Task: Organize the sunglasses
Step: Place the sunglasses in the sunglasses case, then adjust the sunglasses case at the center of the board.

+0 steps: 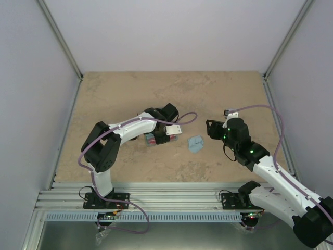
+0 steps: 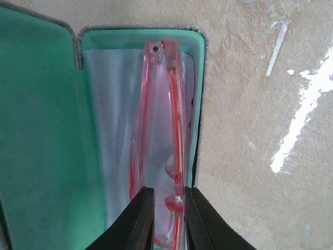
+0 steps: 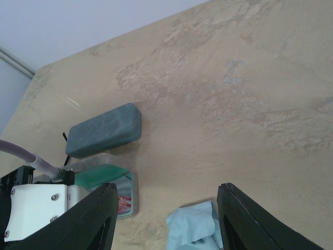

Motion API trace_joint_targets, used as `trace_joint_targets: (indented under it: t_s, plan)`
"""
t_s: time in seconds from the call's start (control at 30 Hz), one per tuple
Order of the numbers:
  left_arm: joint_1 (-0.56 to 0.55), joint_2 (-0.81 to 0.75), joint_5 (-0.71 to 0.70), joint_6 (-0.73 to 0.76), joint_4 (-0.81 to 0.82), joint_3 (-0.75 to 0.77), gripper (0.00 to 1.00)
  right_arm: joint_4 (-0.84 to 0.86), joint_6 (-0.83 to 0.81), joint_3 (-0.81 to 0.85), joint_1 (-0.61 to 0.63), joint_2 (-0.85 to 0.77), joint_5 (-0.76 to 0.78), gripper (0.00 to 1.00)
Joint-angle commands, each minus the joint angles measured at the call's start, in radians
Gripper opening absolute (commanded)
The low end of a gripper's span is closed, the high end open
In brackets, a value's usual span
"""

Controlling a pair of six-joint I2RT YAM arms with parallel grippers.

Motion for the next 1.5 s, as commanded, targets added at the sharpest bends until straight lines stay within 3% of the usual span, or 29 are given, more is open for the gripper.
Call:
trace_joint_targets:
  t_s: [0.0,0.17,0.37,0.53,0.83,1.0,1.13,1.3,1.47]
  plan:
    - [-0.006,0.005,-0.031,0.005,-0.001,0.019,0.18,0.009,0.004,-0.007,-0.005,0.002,-0.002,0.54]
    - [-0.004,0.002,-0.055,0.003,0.004,0.027,0.22,0.005,0.004,-0.007,-0.005,-0.001,-0.003,0.54]
    - [0.005,0.005,-0.062,-0.019,0.003,0.064,0.35,0.008,0.004,-0.006,-0.005,0.004,-0.01,0.54]
    - [0.018,-0.006,-0.052,-0.023,0.005,0.076,0.38,0.009,-0.001,-0.003,-0.005,0.017,-0.016,0.54]
    - [0.024,-0.162,0.043,-0.089,0.037,0.117,0.48,0.034,-0.017,-0.004,-0.005,0.064,-0.082,0.54]
    - [0.024,-0.314,-0.052,-0.316,0.164,0.076,0.58,0.074,-0.063,0.001,-0.005,0.132,-0.187,0.55]
    - [0.024,-0.487,-0.224,-0.667,0.335,-0.058,0.68,0.128,-0.075,0.001,-0.003,0.203,-0.286,0.55]
    - [0.031,-0.69,-0.171,-0.886,0.491,-0.294,0.9,0.149,-0.066,0.05,0.025,0.316,-0.345,0.55]
    - [0.098,-0.684,-0.066,-0.929,0.482,-0.314,0.99,0.138,-0.035,0.104,0.09,0.423,-0.341,0.55]
